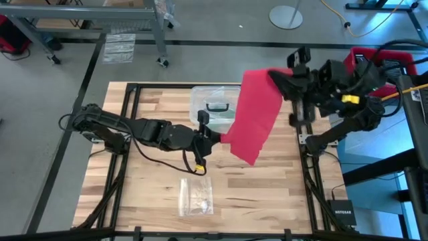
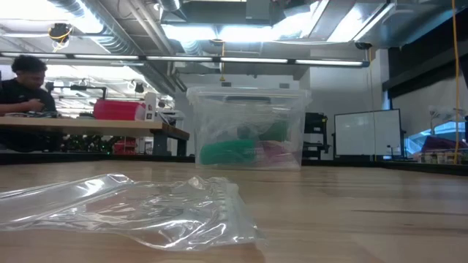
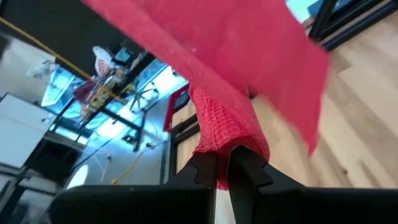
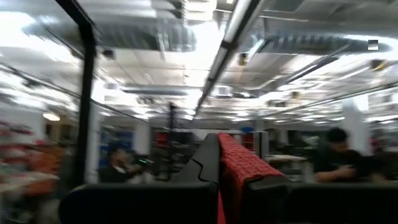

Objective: Roll bandage
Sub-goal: Roll the red bandage

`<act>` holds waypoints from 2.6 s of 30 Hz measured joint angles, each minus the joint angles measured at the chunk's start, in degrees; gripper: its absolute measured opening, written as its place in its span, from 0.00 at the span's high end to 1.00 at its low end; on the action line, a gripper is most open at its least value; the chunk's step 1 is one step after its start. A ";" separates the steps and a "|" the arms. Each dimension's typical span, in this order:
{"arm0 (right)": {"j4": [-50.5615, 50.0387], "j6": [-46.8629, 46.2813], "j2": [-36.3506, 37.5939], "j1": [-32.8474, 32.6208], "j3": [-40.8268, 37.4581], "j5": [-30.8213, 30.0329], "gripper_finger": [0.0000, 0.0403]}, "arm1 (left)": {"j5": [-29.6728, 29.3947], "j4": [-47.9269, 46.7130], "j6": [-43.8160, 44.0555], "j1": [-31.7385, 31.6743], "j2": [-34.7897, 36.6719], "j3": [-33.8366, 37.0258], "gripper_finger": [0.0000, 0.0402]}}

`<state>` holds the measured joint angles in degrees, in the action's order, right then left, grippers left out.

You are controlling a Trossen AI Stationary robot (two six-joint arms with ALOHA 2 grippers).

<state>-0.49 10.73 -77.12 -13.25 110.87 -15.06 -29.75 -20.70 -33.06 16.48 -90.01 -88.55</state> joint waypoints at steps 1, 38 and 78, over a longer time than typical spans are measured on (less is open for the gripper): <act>-0.73 0.19 0.00 1.42 0.00 -0.36 0.99 | 0.47 0.62 -0.02 0.40 -0.04 0.05 0.97; -57.93 -15.89 -10.16 24.17 0.20 8.13 0.32 | 2.81 0.88 8.68 3.69 -0.20 0.22 0.97; -66.85 -21.89 -9.64 24.29 0.94 28.00 0.32 | 8.60 -10.27 37.88 -1.85 -3.51 0.07 0.97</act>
<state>-67.34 -11.16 -86.76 11.04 111.81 12.94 -21.15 -30.97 4.82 14.63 -93.52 -88.49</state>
